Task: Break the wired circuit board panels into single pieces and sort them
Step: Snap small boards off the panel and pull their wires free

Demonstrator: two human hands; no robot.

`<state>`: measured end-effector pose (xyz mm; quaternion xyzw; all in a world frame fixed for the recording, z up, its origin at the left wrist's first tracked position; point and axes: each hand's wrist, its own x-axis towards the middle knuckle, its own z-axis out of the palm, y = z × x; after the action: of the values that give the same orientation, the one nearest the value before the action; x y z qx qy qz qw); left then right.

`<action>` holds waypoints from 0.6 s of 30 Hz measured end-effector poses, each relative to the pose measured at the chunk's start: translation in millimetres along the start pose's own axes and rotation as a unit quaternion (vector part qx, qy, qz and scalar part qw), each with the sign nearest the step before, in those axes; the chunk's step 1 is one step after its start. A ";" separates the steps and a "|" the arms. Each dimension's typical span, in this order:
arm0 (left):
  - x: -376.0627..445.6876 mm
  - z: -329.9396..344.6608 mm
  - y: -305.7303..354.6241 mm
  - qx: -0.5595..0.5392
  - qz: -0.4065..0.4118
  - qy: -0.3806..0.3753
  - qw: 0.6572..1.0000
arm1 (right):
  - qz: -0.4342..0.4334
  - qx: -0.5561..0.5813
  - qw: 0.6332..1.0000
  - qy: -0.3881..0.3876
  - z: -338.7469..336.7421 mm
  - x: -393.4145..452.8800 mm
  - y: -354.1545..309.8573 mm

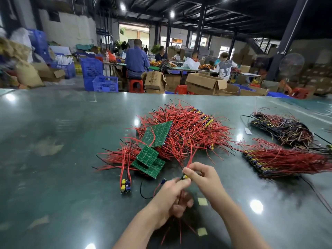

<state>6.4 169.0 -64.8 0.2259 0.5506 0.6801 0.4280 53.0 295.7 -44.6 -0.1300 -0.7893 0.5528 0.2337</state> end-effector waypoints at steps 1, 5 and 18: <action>0.8 0.1 -1.3 0.002 0.007 0.006 1.000 | 0.004 0.005 1.000 -0.002 1.2 -1.0 0.0; 2.5 2.4 -4.3 0.038 0.006 0.034 0.999 | 0.067 0.142 0.987 0.024 -1.0 -5.1 -0.5; 2.2 -0.7 -0.8 0.005 -0.008 0.034 0.999 | 0.150 0.277 0.939 0.140 -14.3 10.3 6.7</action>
<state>4.9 170.4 -66.2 0.2003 0.5699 0.6810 0.4139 51.2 314.5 -44.6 -0.2529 -0.5358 0.7542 0.2830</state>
